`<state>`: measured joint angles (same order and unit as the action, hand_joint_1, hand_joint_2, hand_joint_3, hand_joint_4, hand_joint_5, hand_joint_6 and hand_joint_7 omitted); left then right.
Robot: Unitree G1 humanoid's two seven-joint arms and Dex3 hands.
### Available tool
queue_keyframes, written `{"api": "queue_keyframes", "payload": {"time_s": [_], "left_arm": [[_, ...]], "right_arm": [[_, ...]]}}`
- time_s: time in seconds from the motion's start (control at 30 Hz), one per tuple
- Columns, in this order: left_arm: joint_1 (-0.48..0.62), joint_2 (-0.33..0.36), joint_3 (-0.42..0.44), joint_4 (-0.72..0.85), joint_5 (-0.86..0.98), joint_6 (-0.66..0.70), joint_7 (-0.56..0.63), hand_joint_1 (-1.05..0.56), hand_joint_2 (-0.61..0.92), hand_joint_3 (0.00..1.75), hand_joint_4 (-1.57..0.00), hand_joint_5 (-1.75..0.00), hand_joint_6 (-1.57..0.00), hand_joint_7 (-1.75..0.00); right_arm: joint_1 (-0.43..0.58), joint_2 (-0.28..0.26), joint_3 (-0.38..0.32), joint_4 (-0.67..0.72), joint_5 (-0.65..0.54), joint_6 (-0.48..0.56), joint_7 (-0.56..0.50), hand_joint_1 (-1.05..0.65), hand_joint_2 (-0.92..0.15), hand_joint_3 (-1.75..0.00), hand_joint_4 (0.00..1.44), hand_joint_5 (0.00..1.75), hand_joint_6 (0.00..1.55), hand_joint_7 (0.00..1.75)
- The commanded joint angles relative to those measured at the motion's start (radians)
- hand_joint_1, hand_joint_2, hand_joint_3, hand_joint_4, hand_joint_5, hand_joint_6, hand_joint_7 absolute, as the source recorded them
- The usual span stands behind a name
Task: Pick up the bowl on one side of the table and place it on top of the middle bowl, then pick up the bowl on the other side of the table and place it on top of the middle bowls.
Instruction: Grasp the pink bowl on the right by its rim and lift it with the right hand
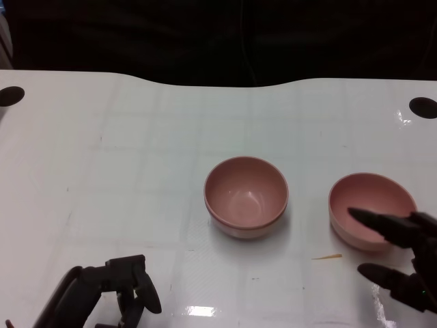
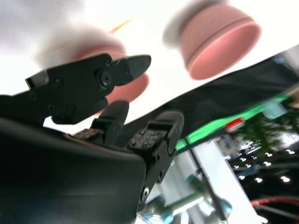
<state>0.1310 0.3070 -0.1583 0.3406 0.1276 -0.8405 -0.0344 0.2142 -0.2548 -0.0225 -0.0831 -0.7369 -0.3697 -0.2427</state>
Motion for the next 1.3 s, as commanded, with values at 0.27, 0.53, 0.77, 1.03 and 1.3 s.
{"api": "queue_keyframes", "payload": {"time_s": [0.27,0.53,0.77,1.03,1.3], "left_arm": [[-0.026,-0.020,0.029,0.031,-0.004,-0.022,-0.045,-0.13,0.36,1.41,-0.89,-1.66,-0.86,-1.38],[-0.029,-0.028,0.038,0.043,0.014,-0.042,-0.045,-0.12,0.36,1.41,-0.87,-1.69,-0.86,-1.39],[-0.027,-0.031,0.041,0.042,0.005,-0.042,-0.065,-0.13,0.38,1.39,-0.87,-1.69,-0.84,-1.39],[-0.030,-0.031,0.048,0.048,0.022,-0.052,-0.062,-0.12,0.38,1.38,-0.86,-1.69,-0.84,-1.39],[-0.034,-0.032,0.051,0.051,0.027,-0.054,-0.066,-0.13,0.39,1.37,-0.86,-1.69,-0.84,-1.40]], "right_arm": [[-0.074,-0.048,0.079,-0.007,-0.182,0.245,0.047,-0.56,-0.81,0.00,0.25,0.40,0.38,0.01],[-0.177,-0.075,0.169,0.097,-0.212,0.320,0.069,-0.53,-0.78,0.00,0.30,0.35,0.41,0.02],[-0.248,-0.094,0.255,0.191,-0.257,0.356,0.054,-0.48,-0.78,0.00,0.34,0.29,0.43,0.02],[-0.336,-0.095,0.328,0.329,-0.251,0.393,0.056,-0.21,-0.83,-0.01,0.90,0.30,0.77,0.09],[-0.377,-0.115,0.352,0.435,-0.232,0.314,-0.125,-0.07,-0.85,-0.09,0.89,1.56,0.86,1.19]]}}
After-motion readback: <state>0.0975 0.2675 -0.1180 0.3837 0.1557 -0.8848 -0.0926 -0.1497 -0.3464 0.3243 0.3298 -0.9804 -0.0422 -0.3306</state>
